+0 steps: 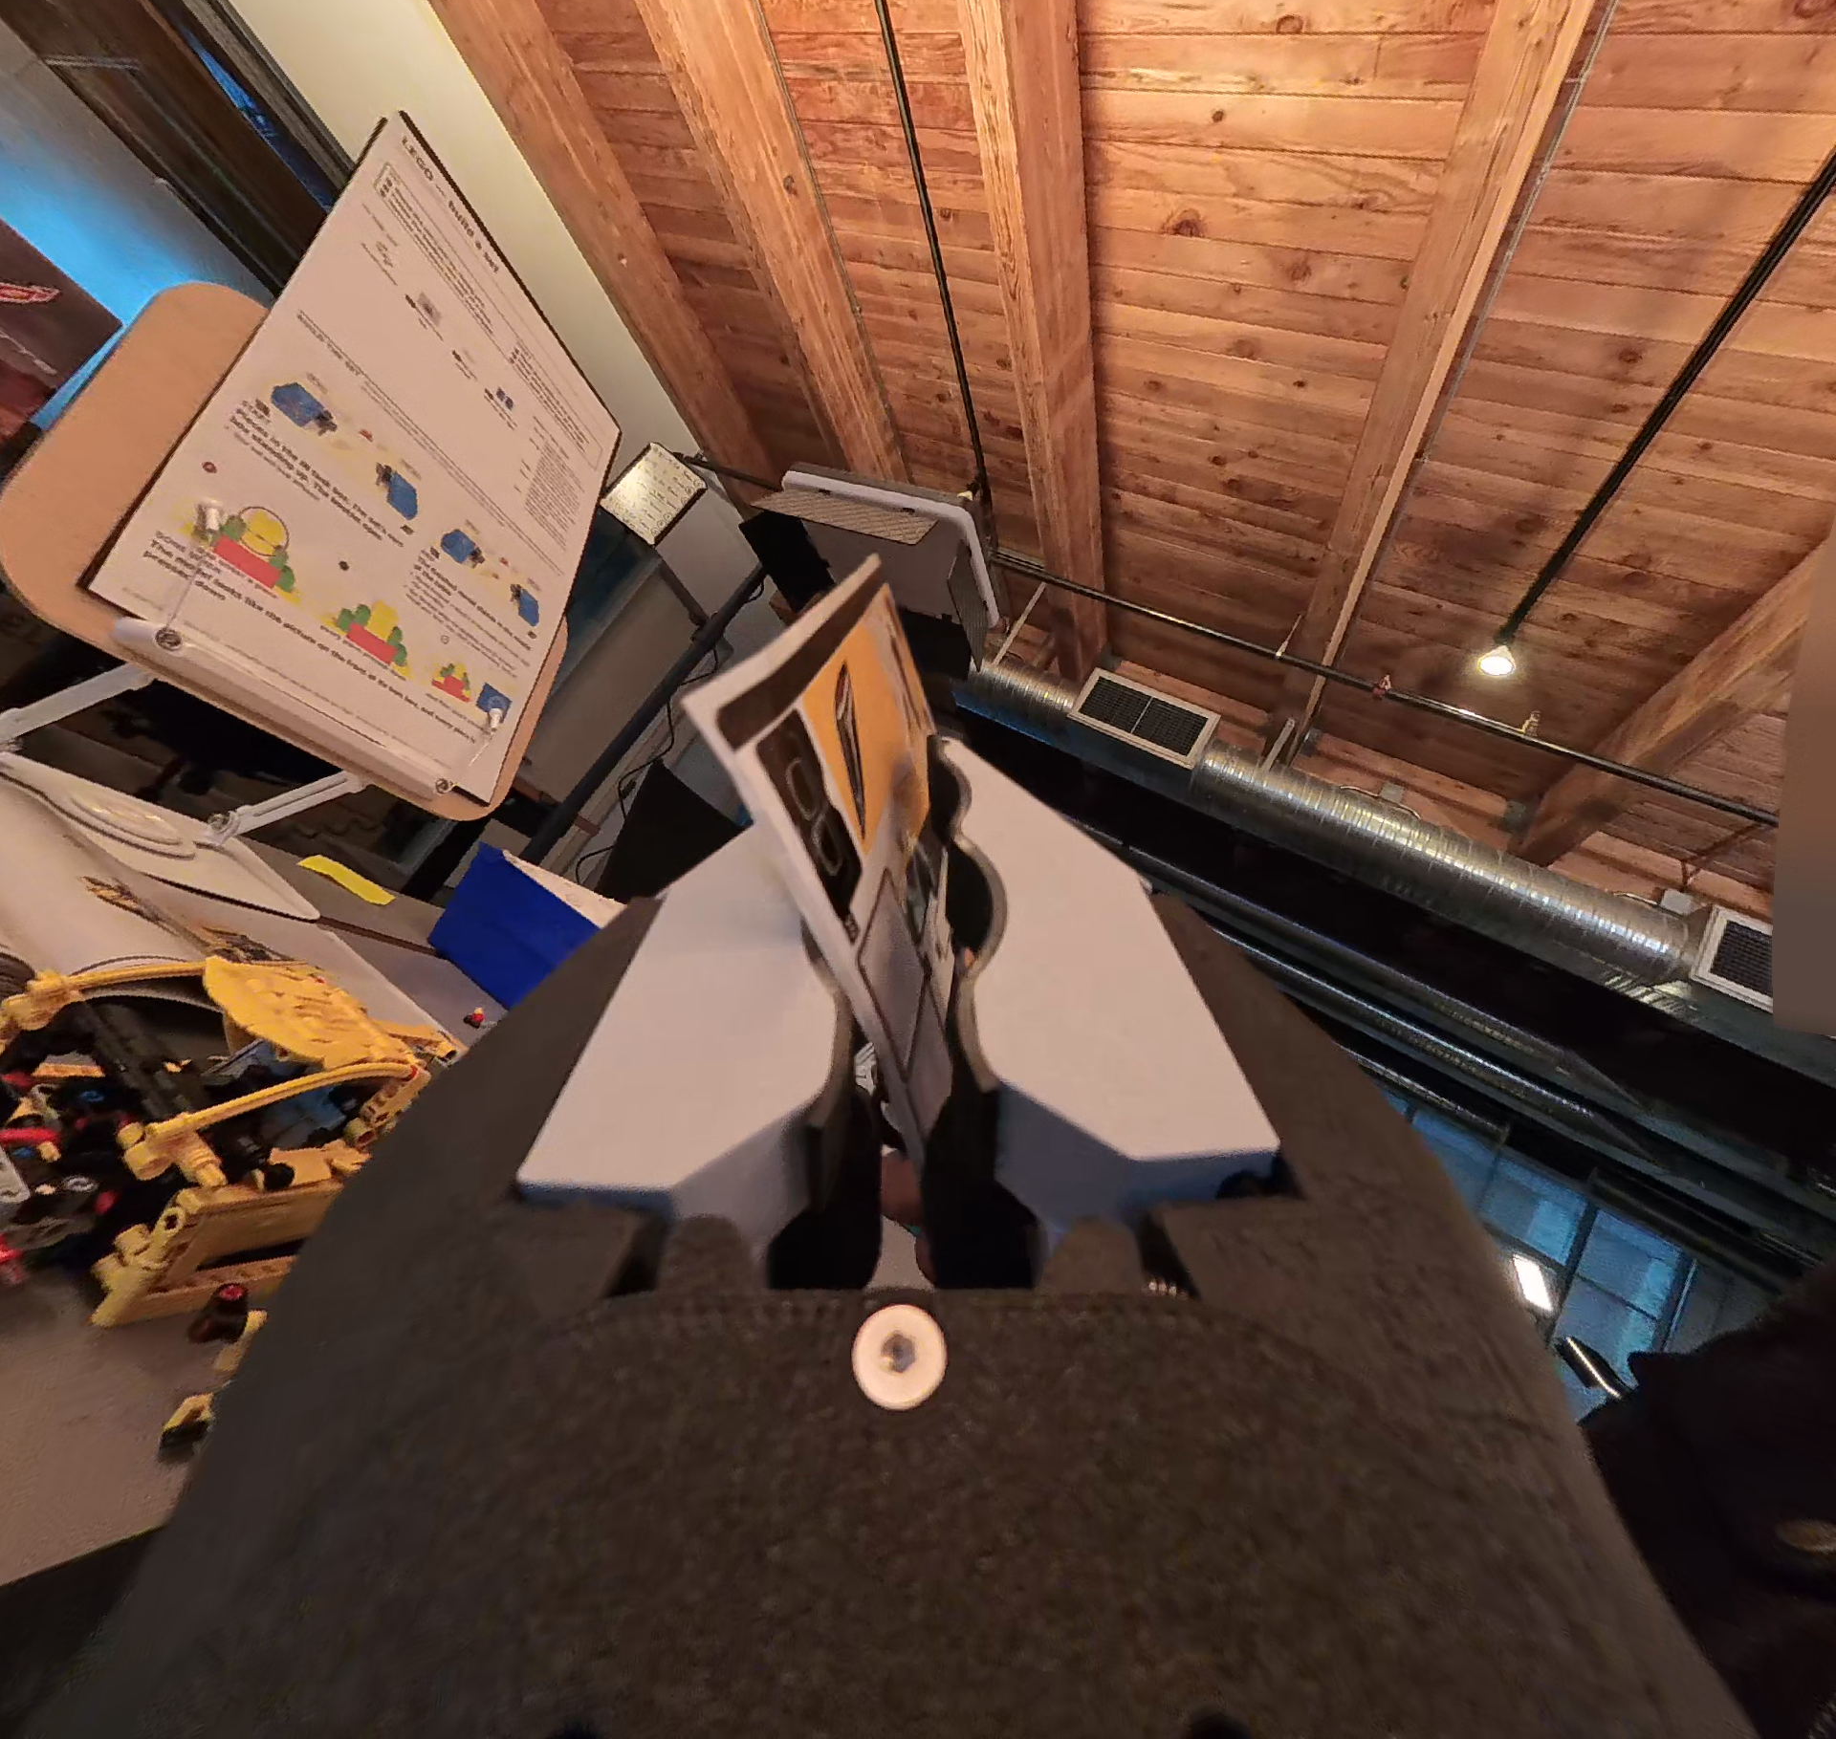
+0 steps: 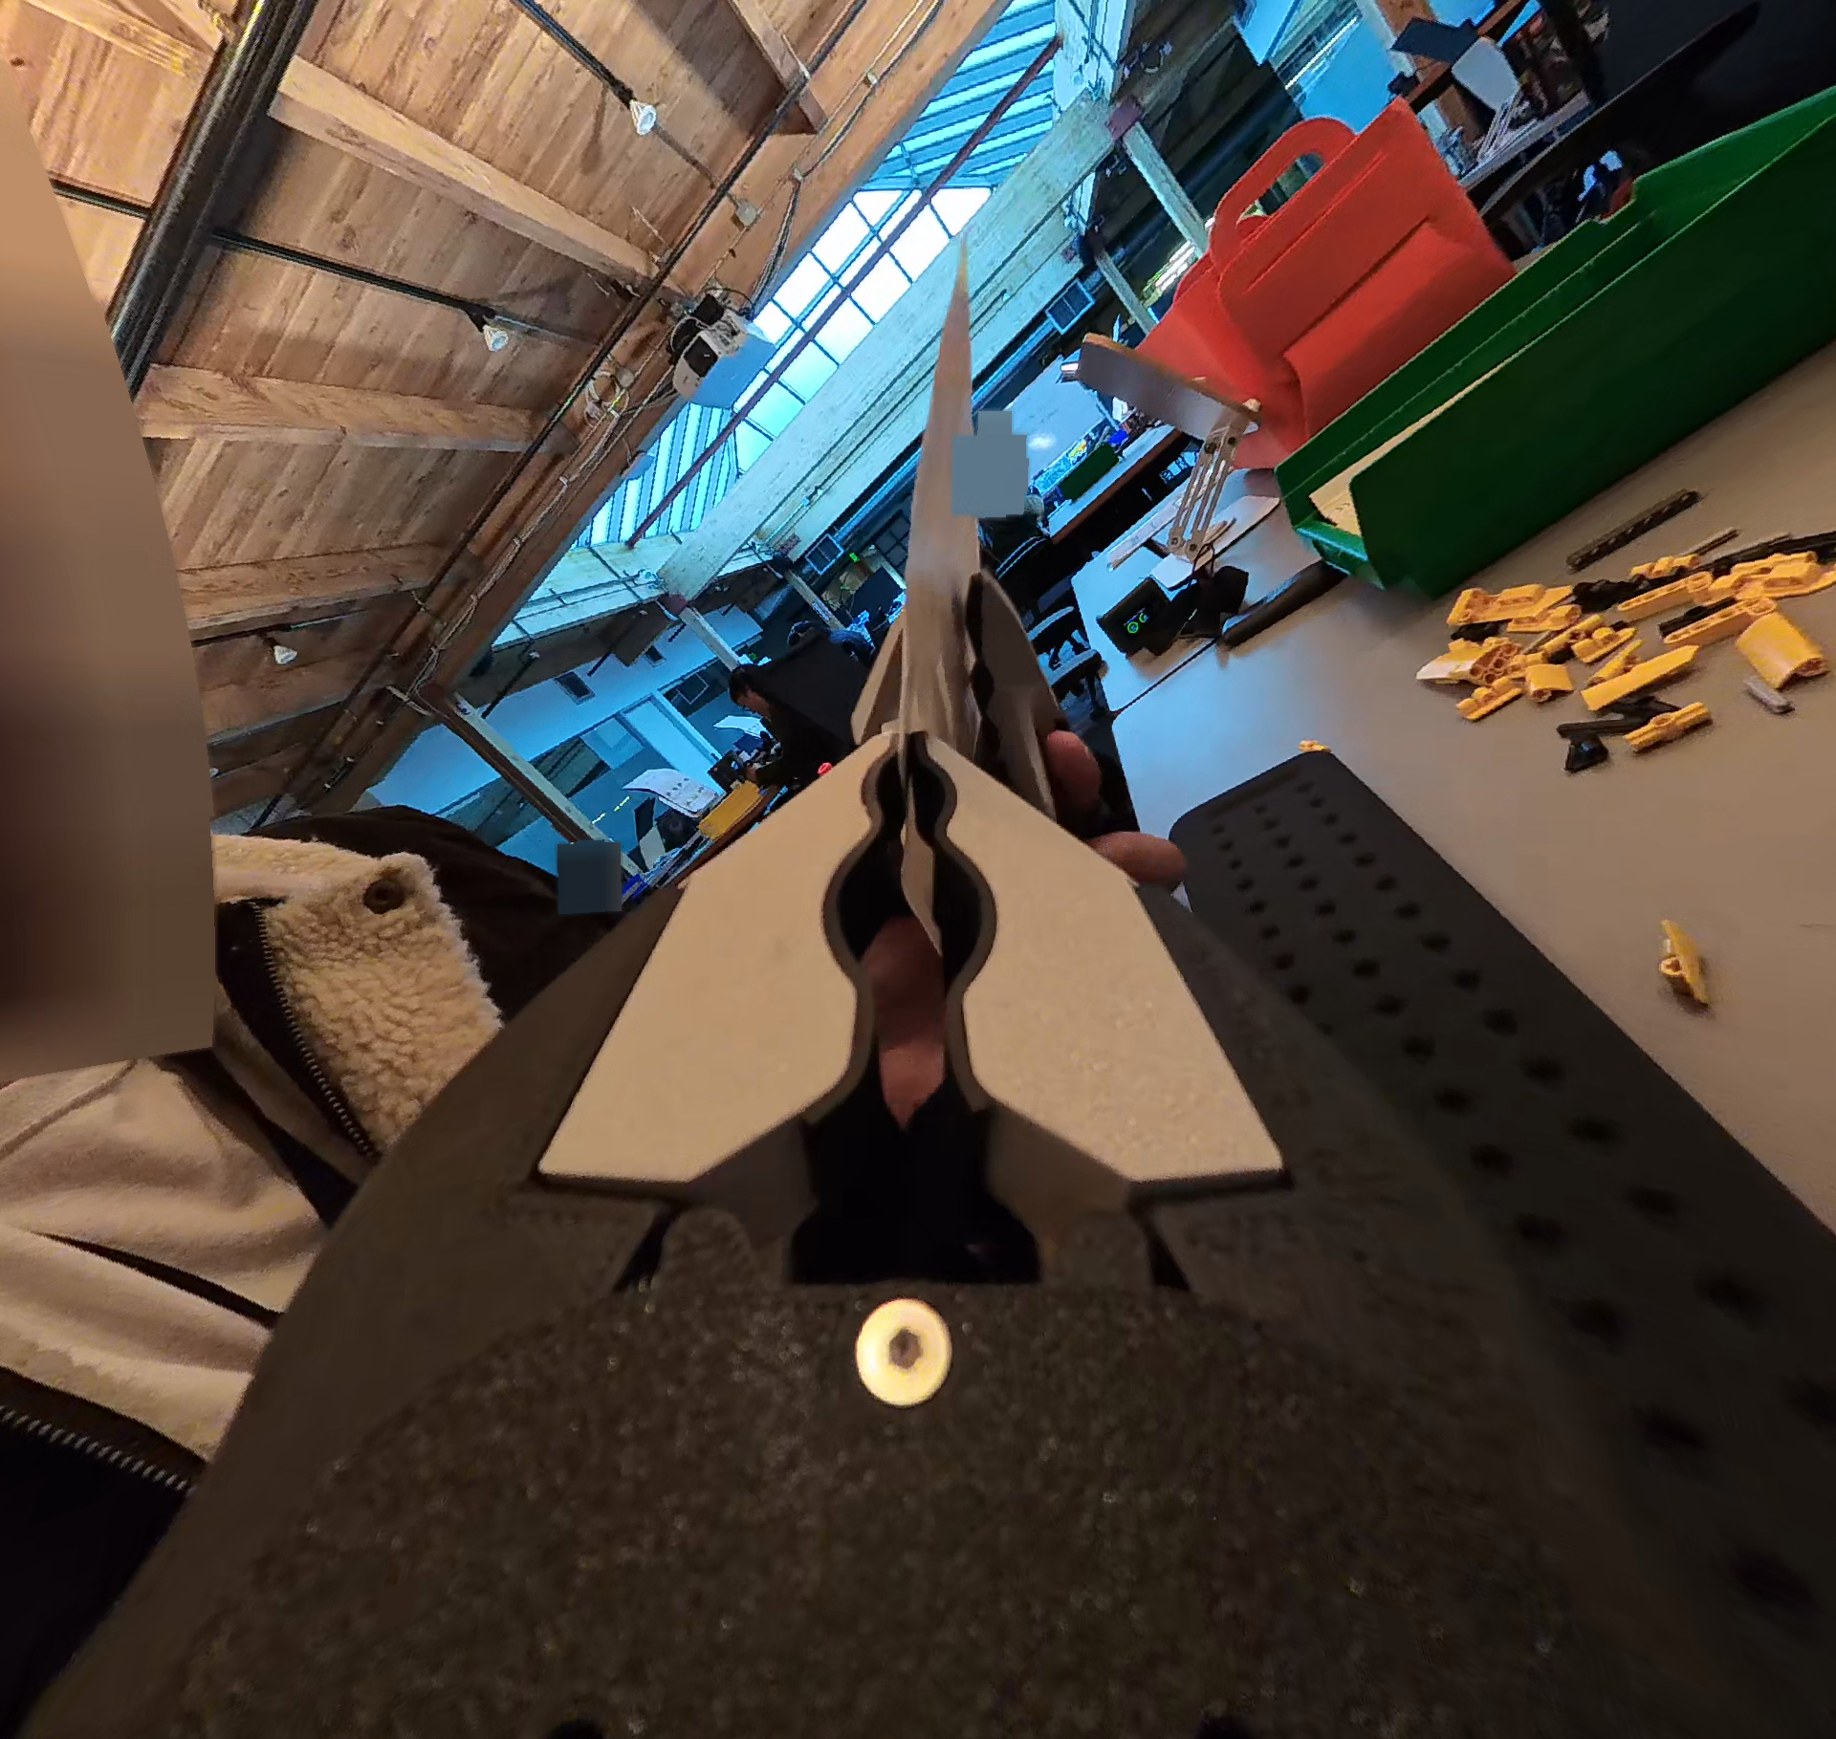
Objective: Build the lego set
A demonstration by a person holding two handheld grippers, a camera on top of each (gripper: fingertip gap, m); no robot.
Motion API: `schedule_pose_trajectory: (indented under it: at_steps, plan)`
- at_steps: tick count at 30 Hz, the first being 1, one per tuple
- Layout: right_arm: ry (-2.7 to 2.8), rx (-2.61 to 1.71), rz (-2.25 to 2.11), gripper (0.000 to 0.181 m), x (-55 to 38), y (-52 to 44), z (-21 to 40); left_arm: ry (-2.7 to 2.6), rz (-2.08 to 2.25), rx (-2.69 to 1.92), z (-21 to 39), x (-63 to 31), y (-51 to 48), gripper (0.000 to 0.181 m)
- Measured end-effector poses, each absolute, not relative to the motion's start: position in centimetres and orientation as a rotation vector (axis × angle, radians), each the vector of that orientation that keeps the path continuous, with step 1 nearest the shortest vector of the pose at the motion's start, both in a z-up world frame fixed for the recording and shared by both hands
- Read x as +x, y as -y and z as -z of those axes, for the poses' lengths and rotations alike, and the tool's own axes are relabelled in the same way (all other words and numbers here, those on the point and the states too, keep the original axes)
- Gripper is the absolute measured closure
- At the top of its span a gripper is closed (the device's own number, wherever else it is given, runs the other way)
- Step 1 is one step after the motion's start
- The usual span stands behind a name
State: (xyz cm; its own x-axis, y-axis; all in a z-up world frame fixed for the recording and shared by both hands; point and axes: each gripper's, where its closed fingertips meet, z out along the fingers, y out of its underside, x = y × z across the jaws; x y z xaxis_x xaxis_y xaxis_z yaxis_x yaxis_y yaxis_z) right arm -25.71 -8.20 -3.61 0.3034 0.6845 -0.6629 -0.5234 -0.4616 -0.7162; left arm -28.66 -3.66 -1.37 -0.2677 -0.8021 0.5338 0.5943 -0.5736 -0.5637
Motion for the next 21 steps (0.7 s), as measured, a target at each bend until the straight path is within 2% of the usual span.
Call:
schedule_pose_trajectory:
  at_steps: [14,15,17,18,21]
  plan:
    - [0.153,-1.509,-1.380,0.181,-25.3,8.0,3.9,-0.375,1.985,-1.008,1.2,-28.6,4.7,0.181]
    - [0.160,-1.520,-1.312,0.177,-24.8,7.8,4.0,-0.382,1.974,-1.020,1.3,-28.6,4.7,0.181]
    - [0.142,-1.602,-1.039,0.144,-22.5,6.7,4.5,-0.392,1.938,-1.068,1.8,-28.5,4.2,0.181]
    - [0.165,-1.643,-0.841,0.136,-21.1,6.4,4.6,-0.408,1.918,-1.105,2.2,-28.3,3.9,0.181]
    - [0.369,-1.627,-0.453,0.135,-21.5,7.6,2.5,-0.479,1.887,-1.224,3.8,-27.4,3.5,0.181]
